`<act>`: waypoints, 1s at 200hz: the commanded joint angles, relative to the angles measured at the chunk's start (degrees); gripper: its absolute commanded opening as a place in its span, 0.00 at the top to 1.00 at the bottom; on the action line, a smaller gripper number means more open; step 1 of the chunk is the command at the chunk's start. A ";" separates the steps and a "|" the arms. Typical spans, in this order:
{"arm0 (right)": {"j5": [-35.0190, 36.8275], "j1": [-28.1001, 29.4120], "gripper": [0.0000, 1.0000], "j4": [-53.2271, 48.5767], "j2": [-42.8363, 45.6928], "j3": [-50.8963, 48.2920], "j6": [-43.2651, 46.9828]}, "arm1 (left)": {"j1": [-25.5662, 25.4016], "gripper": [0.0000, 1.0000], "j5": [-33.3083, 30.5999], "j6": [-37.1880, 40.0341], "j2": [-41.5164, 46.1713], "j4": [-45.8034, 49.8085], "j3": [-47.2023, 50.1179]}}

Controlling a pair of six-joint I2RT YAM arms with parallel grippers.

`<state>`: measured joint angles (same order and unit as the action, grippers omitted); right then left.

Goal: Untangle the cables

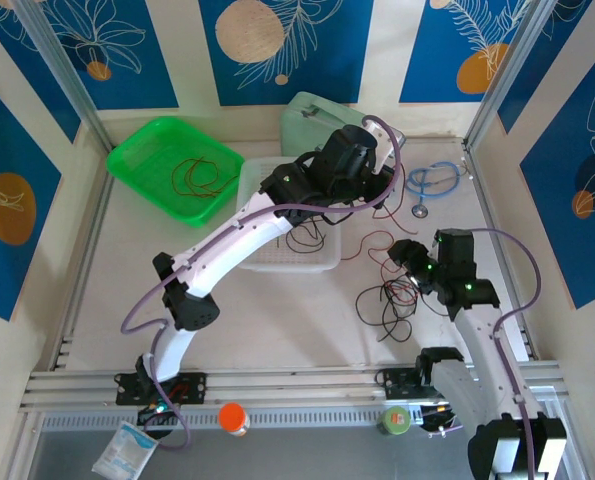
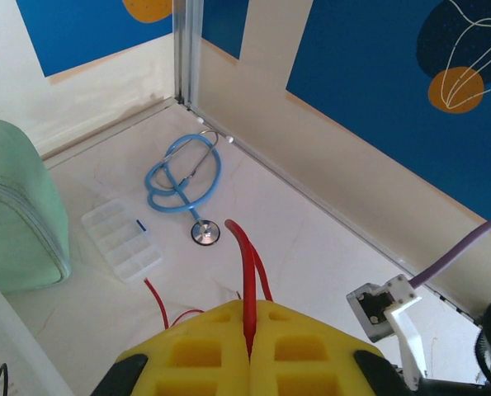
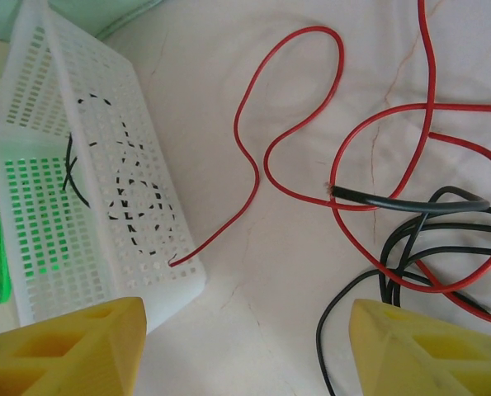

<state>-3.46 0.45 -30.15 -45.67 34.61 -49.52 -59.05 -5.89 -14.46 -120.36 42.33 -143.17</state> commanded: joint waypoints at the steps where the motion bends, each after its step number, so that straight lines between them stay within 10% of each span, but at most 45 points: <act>1: -0.81 0.75 0.35 2.83 -1.53 -0.77 -0.95 | -0.28 1.00 -1.62 1.70 3.90 -2.08 -1.34; 68: -0.15 1.92 0.37 2.16 -1.98 -1.22 0.30 | 6.19 1.00 -11.28 4.41 8.70 0.80 -0.85; 200: -5.51 3.90 0.27 -12.52 -0.08 10.06 10.80 | 44.86 1.00 -13.22 -3.78 15.06 -6.39 25.31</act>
<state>-6.46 3.31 -37.45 -46.87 42.46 -41.36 -19.00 -18.70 -15.16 -106.32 40.62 -121.82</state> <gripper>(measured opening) 0.736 0.050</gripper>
